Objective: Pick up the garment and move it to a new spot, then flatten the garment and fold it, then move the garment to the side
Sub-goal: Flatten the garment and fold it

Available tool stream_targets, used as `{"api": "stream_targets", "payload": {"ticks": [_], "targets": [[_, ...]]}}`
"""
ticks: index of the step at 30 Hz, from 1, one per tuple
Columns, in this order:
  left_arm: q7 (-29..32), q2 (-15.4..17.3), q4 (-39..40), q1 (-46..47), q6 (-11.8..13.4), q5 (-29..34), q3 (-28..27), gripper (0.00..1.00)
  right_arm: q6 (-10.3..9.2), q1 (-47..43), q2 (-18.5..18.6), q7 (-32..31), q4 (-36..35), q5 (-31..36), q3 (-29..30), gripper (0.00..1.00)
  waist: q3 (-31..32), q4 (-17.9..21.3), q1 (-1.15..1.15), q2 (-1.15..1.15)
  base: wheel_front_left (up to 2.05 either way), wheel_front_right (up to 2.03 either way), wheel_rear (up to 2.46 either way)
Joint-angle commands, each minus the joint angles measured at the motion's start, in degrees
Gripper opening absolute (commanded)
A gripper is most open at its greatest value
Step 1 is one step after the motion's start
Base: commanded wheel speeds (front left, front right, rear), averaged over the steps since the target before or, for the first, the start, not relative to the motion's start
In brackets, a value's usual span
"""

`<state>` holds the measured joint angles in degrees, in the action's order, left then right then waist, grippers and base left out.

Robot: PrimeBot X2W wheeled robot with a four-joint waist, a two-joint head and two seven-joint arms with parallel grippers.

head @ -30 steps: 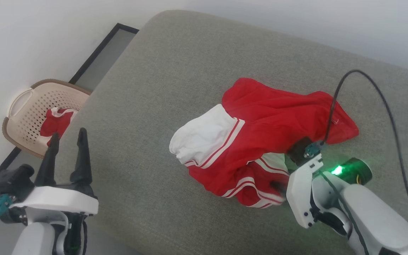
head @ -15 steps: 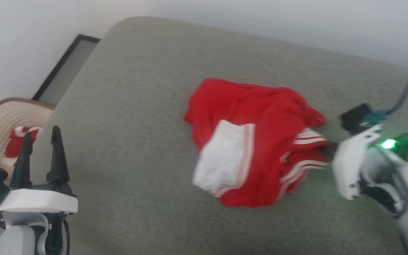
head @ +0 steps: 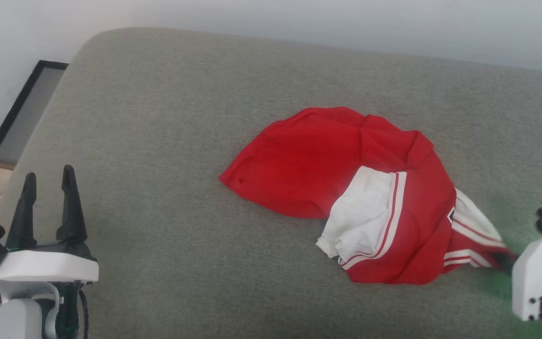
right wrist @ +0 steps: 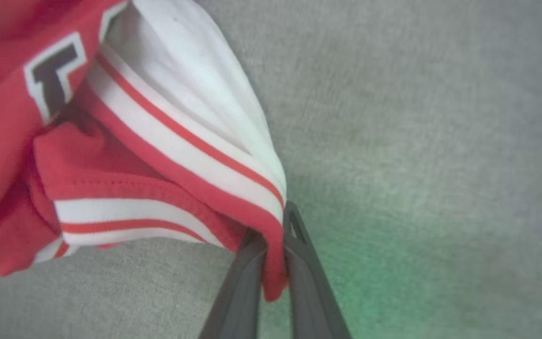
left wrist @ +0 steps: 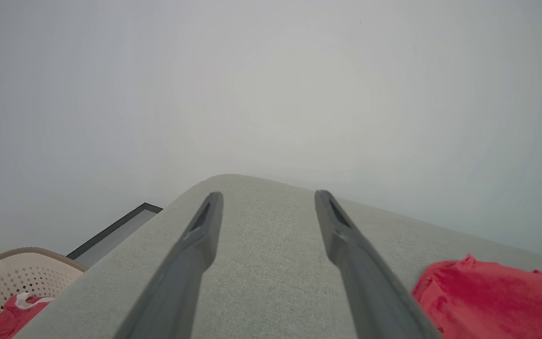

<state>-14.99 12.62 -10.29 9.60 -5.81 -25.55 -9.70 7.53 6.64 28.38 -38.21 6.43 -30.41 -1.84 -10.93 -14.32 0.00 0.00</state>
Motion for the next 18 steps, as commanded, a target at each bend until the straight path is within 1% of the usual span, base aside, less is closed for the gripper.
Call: {"api": "stream_targets", "payload": {"ticks": [1,4,6,7,8,9,10,13,14,18], "targets": [[-0.25,0.04,-0.22,0.82,-0.3,0.35,-0.04,1.0,-0.08,-1.33,-1.46,-0.16,0.93,0.12,0.2,0.0,-0.27,0.71,0.0,0.0,0.0,0.0,0.0],[-0.25,-0.02,-0.49,0.99,-0.51,0.48,-0.03,1.0,-0.08,-2.36,-3.55,0.28,2.28,0.37,-0.12,0.0,-0.29,1.46,0.0,0.0,0.0,0.0,0.0],[-0.25,0.02,-0.46,1.04,-0.53,0.52,-0.15,1.0,-0.07,-2.27,-3.69,0.64,2.27,0.86,-0.24,0.0,-0.31,1.69,0.0,0.0,0.0,0.0,0.0],[-0.25,0.15,-0.29,1.03,-0.66,0.72,-0.28,1.0,-0.07,-1.84,-4.24,1.45,1.71,1.05,-0.38,0.38,-0.27,2.18,0.0,0.0,0.0,0.0,0.0],[-0.25,0.15,-0.29,1.03,-0.66,0.72,-0.28,1.0,-0.07,-1.84,-4.24,1.45,1.71,1.05,-0.38,0.38,-0.27,2.18,0.0,0.0,0.0,0.0,0.0],[-0.25,0.14,-0.2,1.02,-0.74,0.76,-0.3,1.0,-0.06,-1.85,-3.95,1.32,1.13,1.29,-0.69,0.49,-0.24,2.34,0.0,0.0,0.0,0.0,0.0],[-0.25,0.22,-0.15,0.94,-0.81,0.83,-0.3,1.0,-0.06,-1.79,-3.89,1.31,0.41,1.03,-0.66,1.0,-0.2,2.51,0.0,0.0,0.0,0.0,0.0],[-0.25,0.38,-0.01,0.7,-0.97,1.01,-0.24,1.0,-0.06,-1.63,-2.91,0.88,-2.45,1.08,-0.34,1.0,-0.07,2.88,0.0,0.0,0.0,0.0,0.0],[-0.25,0.39,0.07,0.44,-1.02,0.91,-0.24,1.0,-0.06,-1.55,-2.75,0.47,-4.64,0.84,0.11,1.0,0.03,3.04,0.0,0.0,0.0,0.0,0.0],[-0.25,0.42,0.41,0.07,-1.0,1.07,-0.08,1.0,-0.06,-0.85,-2.37,-0.67,-8.93,0.69,0.81,1.0,-0.05,3.02,0.0,0.0,0.0,0.0,0.0]]}}
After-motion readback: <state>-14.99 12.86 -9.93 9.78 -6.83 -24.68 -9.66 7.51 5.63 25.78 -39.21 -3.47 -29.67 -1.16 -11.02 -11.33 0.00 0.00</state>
